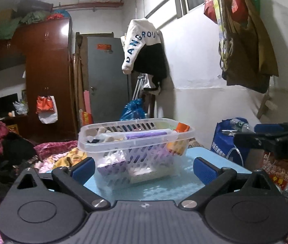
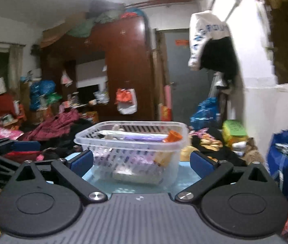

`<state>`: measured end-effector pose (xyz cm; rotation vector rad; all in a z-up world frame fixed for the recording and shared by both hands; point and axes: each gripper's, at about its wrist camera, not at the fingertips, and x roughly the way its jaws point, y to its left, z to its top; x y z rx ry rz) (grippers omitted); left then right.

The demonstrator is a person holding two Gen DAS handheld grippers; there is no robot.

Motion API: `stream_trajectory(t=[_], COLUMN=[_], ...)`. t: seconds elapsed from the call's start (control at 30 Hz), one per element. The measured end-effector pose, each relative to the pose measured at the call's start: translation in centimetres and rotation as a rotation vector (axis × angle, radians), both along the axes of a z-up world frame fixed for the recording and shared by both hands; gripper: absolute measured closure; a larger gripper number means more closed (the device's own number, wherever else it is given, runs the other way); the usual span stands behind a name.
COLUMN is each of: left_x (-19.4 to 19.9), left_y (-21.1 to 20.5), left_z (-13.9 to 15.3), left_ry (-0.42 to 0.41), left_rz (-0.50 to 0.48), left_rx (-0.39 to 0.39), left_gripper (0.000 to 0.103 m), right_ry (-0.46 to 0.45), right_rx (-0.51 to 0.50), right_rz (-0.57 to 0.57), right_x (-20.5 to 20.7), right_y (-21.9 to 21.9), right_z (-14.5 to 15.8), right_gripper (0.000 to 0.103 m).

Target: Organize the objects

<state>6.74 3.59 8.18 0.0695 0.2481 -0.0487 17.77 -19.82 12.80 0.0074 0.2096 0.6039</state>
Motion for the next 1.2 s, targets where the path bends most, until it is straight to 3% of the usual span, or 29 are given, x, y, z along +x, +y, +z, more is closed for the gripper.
stream_trajectory(t=[0.37, 0.9, 1.2], left_x=[0.9, 0.7, 0.6], left_y=[0.0, 0.6, 0.4], left_z=[-0.9, -1.2, -1.2], left_ry=[0.066, 0.059, 0.057], left_rz=[0.014, 0.041, 0.039], left_rx=[-0.019, -0.064, -0.048], left_gripper=[0.0, 0.0, 0.0], right_ry=[0.09, 0.093, 0.08], right_rx=[-0.022, -0.041, -0.048], right_rz=[-0.013, -0.032, -0.02], right_x=[2.2, 0.3, -0.1], right_y=[-0.1, 0.4, 0.6], right_z=[-1.2, -2.8, -2.7], right_gripper=[0.0, 0.0, 0.0])
